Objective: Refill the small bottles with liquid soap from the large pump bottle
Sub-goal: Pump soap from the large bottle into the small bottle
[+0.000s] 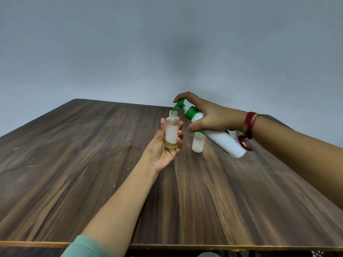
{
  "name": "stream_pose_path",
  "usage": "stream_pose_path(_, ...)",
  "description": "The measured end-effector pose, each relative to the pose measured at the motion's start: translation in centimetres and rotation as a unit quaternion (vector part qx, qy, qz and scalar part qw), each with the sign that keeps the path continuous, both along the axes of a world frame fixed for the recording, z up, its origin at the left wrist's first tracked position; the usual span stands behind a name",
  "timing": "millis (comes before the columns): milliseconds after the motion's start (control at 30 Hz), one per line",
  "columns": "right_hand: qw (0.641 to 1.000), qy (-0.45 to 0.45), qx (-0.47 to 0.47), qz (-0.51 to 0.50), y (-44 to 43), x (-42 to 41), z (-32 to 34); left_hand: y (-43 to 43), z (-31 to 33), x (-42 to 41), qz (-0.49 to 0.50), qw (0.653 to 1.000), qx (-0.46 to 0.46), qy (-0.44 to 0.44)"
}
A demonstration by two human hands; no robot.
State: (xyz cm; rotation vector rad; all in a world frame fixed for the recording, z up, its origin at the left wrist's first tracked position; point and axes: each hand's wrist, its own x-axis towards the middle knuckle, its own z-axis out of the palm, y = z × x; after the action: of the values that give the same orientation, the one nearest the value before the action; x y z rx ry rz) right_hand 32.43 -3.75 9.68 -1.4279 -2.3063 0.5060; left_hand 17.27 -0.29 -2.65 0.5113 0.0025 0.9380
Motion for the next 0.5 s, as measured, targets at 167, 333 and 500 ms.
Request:
stream_pose_path(167,1.000,0.000,0.005,0.005,0.10,0.00,0.00,-0.15,0.05,-0.02,0.004,1.000,-0.010,-0.003)
stream_pose_path(333,1.000,-0.016,0.005,-0.006,-0.02,0.22,0.22,-0.40,0.02,0.07,0.003,1.000,-0.004,0.007)
stream_pose_path(500,1.000,-0.025,0.011,-0.015,-0.10,0.23,0.50,-0.49,0.00,0.21,-0.004,1.000,0.002,0.015)
